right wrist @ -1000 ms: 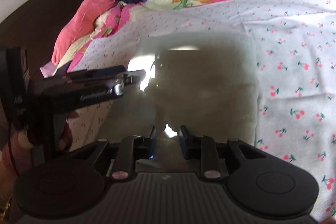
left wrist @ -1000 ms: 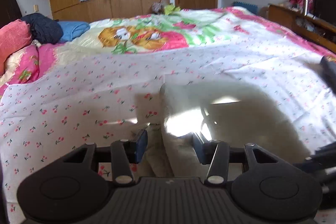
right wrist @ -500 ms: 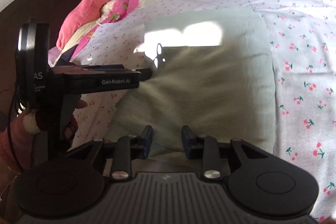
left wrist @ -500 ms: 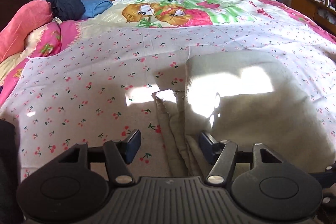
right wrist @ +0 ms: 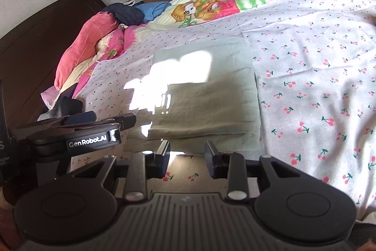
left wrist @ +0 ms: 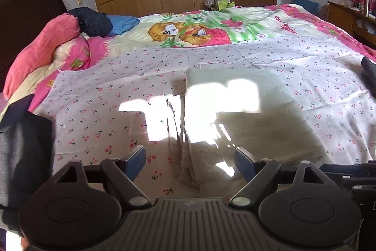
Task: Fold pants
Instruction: 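Release the pants with the left tool and pull both tools back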
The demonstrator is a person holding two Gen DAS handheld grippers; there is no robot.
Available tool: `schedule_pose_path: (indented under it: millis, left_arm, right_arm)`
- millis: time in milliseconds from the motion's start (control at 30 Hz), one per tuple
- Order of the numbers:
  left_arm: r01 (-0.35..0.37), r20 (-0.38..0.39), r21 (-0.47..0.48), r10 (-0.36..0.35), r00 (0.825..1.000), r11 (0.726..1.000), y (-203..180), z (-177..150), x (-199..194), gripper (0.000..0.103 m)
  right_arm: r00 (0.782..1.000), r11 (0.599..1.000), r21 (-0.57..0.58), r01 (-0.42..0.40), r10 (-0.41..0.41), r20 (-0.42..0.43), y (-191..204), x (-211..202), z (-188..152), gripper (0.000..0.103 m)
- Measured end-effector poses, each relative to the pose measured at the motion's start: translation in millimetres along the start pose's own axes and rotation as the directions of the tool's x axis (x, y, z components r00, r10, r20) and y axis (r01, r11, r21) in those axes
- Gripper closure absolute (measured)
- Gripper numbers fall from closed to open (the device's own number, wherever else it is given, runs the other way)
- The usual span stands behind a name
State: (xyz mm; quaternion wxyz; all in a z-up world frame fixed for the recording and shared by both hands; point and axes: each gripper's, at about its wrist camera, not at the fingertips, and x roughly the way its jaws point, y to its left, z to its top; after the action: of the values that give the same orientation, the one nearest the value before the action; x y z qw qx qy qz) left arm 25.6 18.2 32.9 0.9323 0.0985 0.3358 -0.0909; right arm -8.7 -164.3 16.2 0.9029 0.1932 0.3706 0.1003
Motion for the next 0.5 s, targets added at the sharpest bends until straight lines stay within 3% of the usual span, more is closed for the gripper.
schedule_pose_path:
  millis: [100, 500]
  left_arm:
    - [-0.039, 0.033, 0.015, 0.038, 0.999, 0.999, -6, -4, -15, 0.0]
    - [0.003, 0.019, -0.05, -0.002, 1.0, 0.999, -8, -21, -23, 0.0]
  right_arm:
    - [1.0, 1.0, 0.0, -0.001, 0.001, 0.018, 4, -8, -6, 0.069]
    - [0.999, 1.0, -0.019, 0.02, -0.019, 0.05, 9, -19, -18, 0.065]
